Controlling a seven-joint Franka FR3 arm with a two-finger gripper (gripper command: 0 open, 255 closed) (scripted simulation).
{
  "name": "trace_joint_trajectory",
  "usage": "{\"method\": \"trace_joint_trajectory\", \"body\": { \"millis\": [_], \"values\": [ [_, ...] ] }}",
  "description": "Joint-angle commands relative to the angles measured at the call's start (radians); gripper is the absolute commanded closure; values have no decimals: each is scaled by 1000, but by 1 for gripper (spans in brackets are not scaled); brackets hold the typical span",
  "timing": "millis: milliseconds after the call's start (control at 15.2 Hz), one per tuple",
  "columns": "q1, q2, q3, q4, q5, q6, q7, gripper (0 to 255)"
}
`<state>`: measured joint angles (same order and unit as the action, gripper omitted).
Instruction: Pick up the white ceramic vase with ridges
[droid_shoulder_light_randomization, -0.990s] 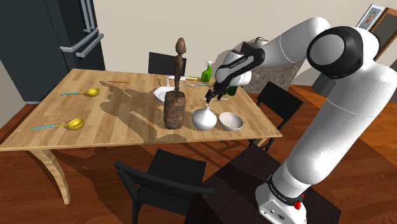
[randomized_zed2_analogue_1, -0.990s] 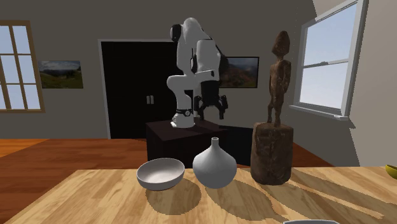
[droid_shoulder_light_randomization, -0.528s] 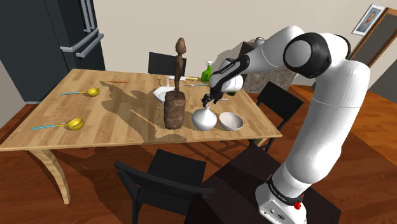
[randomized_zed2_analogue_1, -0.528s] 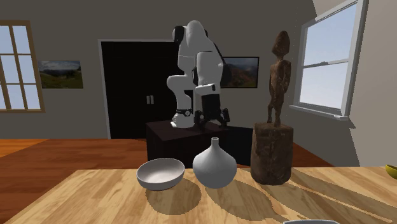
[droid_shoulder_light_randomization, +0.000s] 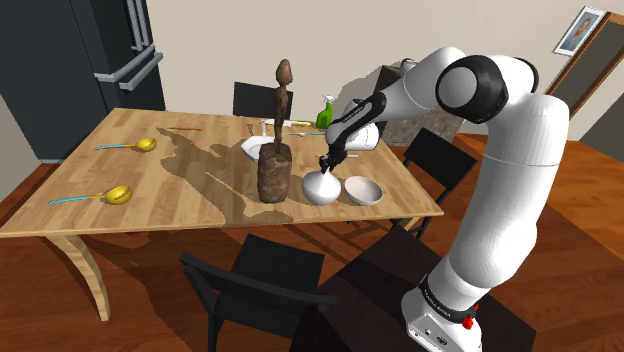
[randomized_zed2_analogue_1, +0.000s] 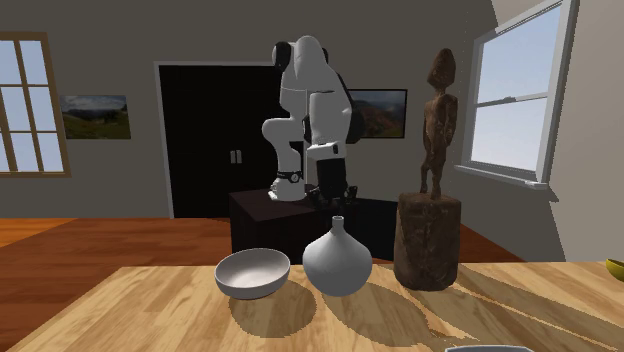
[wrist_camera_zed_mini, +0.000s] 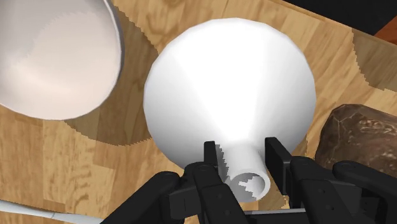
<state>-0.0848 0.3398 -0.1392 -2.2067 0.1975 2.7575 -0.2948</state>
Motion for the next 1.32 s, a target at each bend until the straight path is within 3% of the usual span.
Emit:
{"method": "trace_joint_trajectory", "body": {
  "millis": [0,396,1254],
  "values": [
    [0,1,0,0,0,1,0,255],
    [1,-1,0,-3,0,1,0,255],
    [26,-138,-36,13,-67,-148,54,255]
  ]
}}
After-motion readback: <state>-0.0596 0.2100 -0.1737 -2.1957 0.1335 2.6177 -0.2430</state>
